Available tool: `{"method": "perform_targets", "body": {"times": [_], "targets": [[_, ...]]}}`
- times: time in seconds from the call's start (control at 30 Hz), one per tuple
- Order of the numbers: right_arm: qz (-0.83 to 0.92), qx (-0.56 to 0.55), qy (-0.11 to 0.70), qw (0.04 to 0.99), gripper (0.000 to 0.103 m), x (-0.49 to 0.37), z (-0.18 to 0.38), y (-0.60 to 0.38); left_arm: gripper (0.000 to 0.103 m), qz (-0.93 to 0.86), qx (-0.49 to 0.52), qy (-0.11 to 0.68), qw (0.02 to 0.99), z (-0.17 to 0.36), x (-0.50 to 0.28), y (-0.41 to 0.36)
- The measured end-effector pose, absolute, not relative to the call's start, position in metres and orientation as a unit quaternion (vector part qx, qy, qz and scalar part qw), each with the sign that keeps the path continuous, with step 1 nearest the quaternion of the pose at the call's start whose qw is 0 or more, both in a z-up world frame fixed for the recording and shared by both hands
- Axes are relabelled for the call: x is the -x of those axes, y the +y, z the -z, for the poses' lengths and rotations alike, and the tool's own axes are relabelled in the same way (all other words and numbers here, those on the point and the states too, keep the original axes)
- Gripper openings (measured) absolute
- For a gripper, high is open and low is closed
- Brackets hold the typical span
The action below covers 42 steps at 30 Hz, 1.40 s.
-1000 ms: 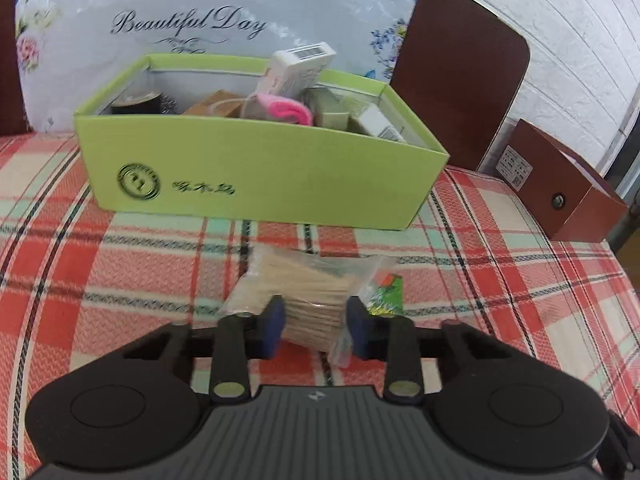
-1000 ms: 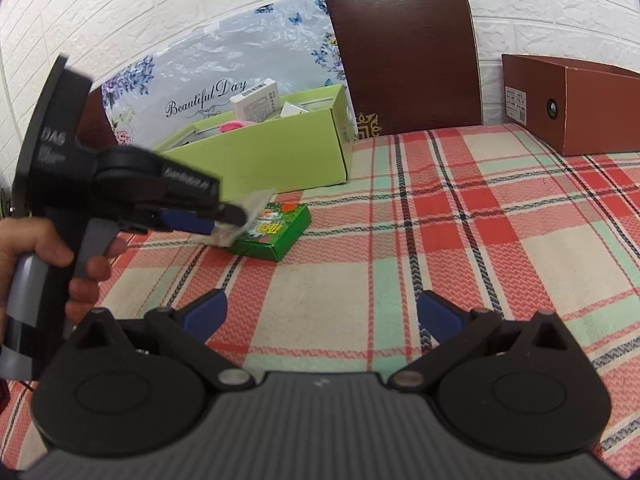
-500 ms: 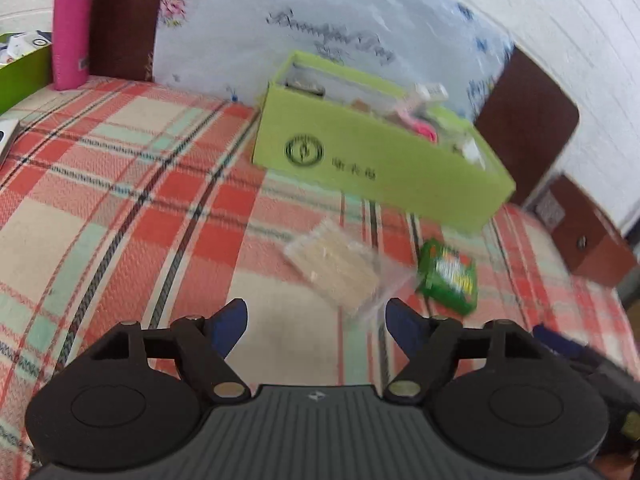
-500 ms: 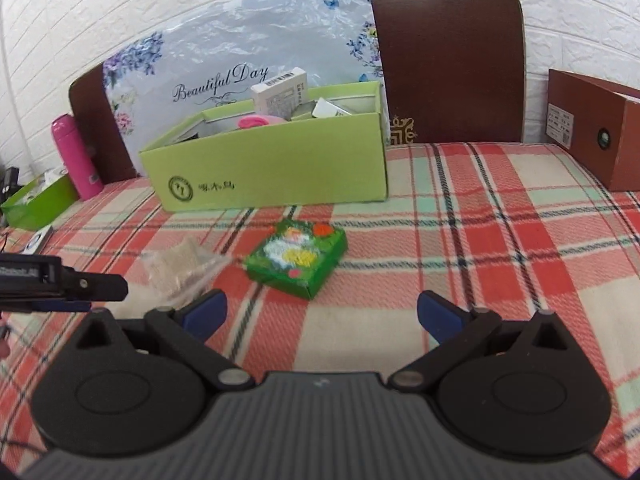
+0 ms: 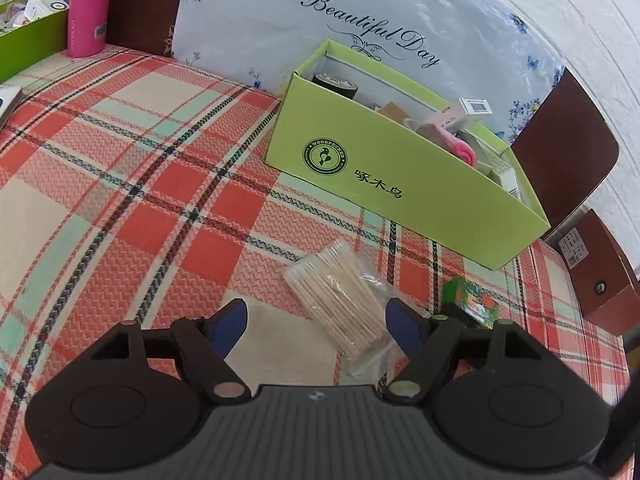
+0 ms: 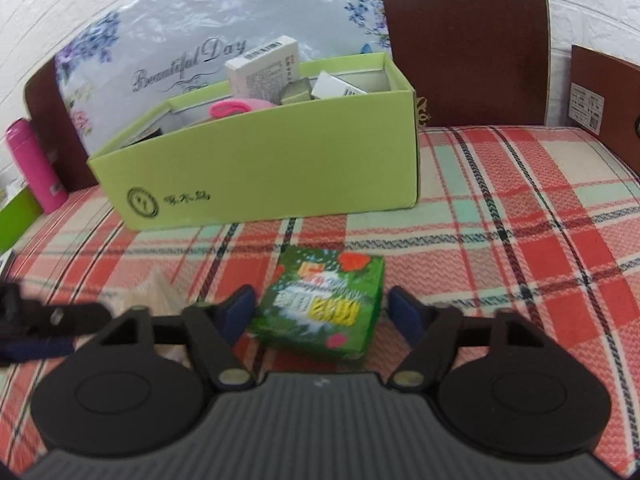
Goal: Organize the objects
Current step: 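Grasp the toothpick bag with the left tool while the right tool grasps the green medicine box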
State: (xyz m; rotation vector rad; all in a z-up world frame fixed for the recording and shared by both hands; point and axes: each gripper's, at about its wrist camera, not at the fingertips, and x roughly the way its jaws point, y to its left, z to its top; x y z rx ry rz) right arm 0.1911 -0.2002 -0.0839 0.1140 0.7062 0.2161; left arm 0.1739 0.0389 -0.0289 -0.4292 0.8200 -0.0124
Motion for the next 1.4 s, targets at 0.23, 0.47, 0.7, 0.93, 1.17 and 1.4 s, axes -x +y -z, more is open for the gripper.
{"method": "perform_targets", "body": {"times": [0.23, 0.47, 0.7, 0.93, 1.17, 1.4], "targets": [[-0.137, -0.022, 0.344, 0.929, 0.067, -0.148, 0.082, -0.229, 0.08, 0.018, 0.185, 0.407, 0.894, 0.035, -0.215, 0.009], [-0.153, -0.018, 0.344, 0.926, 0.067, -0.114, 0.081, -0.239, 0.037, 0.13, 0.053, 0.403, 0.905, 0.037, -0.2, -0.023], [-0.204, 0.022, 0.346, 0.916, 0.068, -0.088, 0.079, -0.228, 0.031, 0.142, 0.037, 0.404, 0.903, 0.031, -0.141, 0.005], [-0.175, 0.031, 0.353, 0.919, 0.078, -0.075, 0.078, -0.221, 0.078, 0.113, 0.049, 0.402, 0.907, 0.023, -0.108, 0.016], [-0.167, 0.023, 0.353, 0.92, 0.077, -0.073, 0.076, -0.22, 0.067, 0.1, 0.053, 0.427, 0.897, 0.039, -0.126, -0.001], [-0.156, 0.022, 0.352, 0.923, 0.067, -0.079, 0.082, -0.216, 0.067, 0.098, 0.046, 0.421, 0.901, 0.039, -0.125, -0.002]]}}
